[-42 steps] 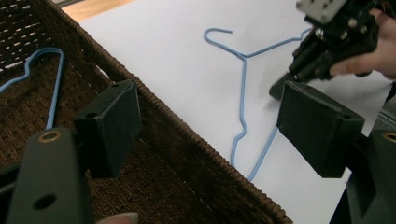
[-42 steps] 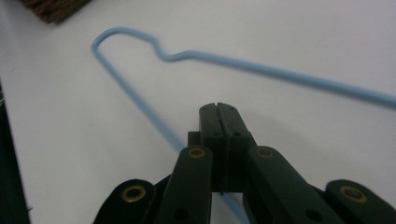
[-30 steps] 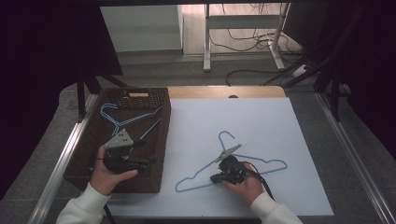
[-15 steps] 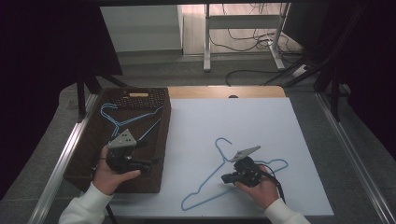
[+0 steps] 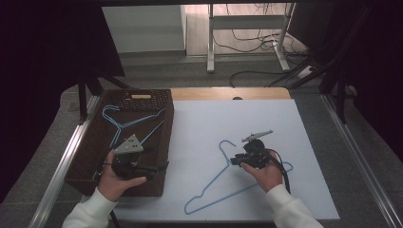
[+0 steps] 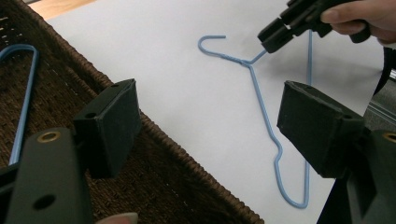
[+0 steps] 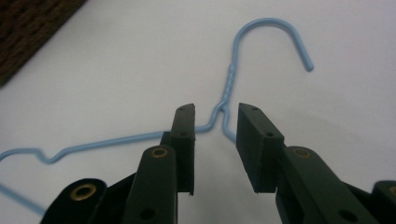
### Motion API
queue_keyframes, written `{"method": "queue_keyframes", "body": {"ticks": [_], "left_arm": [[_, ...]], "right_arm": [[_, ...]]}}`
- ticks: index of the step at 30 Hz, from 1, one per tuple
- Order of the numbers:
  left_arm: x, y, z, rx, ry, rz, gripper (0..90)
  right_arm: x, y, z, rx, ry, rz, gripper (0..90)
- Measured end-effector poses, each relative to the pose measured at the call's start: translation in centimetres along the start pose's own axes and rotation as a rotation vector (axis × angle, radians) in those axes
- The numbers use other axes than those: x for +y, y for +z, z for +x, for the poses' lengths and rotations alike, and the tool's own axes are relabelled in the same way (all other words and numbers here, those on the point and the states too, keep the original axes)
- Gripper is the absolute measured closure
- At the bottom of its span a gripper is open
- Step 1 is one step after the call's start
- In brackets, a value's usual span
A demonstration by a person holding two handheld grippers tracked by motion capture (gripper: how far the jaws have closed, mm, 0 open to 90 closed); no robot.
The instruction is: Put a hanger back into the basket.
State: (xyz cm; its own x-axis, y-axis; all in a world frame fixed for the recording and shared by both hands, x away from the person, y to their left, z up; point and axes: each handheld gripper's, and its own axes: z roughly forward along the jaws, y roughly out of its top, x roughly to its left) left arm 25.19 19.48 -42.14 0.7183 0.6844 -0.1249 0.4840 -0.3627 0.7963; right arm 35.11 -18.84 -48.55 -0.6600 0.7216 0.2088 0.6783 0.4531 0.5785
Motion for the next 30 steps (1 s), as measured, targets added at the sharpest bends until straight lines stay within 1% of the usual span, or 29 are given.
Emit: {"method": "queue_keyframes", "body": {"ticks": [2,6,7,11,13,15,18,21,24,25,27,28,30], "left_arm": [[0.0,0.1,0.0,0.000,-0.001,-0.001,21.0],[0.0,0.2,-0.1,-0.003,0.001,0.003,21.0],[0.0,0.2,-0.1,-0.004,0.003,0.002,21.0],[0.0,0.2,-0.1,-0.005,0.004,0.003,21.0],[0.0,0.2,0.0,-0.005,0.002,0.002,21.0],[0.0,0.1,0.0,-0.005,0.002,0.000,21.0],[0.0,0.1,0.1,-0.005,0.001,0.001,21.0],[-0.1,0.0,0.1,-0.004,0.000,-0.002,21.0],[0.0,0.0,0.1,-0.003,0.002,-0.004,21.0],[0.0,0.0,0.1,-0.003,0.003,-0.004,21.1],[0.0,0.0,0.0,-0.003,0.003,-0.002,21.1],[0.0,0.0,0.0,-0.003,0.005,-0.001,21.0],[-0.1,0.1,0.0,-0.004,0.006,0.000,21.0]], "right_arm": [[0.3,0.4,-0.2,-0.019,0.007,0.010,65.6],[1.2,1.3,-0.7,-0.040,0.035,0.025,64.0],[1.5,1.6,-0.8,-0.049,0.041,0.035,63.3],[2.3,2.7,-0.9,-0.088,0.040,0.067,61.8],[2.7,3.4,-0.7,-0.103,0.033,0.085,61.7],[3.0,3.9,-0.4,-0.105,0.026,0.099,61.0],[3.4,4.7,0.5,-0.119,-0.008,0.131,61.5],[3.5,5.3,1.2,-0.150,-0.034,0.162,64.7],[3.6,5.6,1.8,-0.212,-0.071,0.178,70.7],[3.6,5.6,1.9,-0.219,-0.071,0.182,73.7],[3.8,5.7,2.0,-0.221,-0.057,0.190,80.8],[3.8,5.7,2.1,-0.224,-0.060,0.195,83.1],[3.9,5.8,2.2,-0.233,-0.054,0.202,83.8]]}}
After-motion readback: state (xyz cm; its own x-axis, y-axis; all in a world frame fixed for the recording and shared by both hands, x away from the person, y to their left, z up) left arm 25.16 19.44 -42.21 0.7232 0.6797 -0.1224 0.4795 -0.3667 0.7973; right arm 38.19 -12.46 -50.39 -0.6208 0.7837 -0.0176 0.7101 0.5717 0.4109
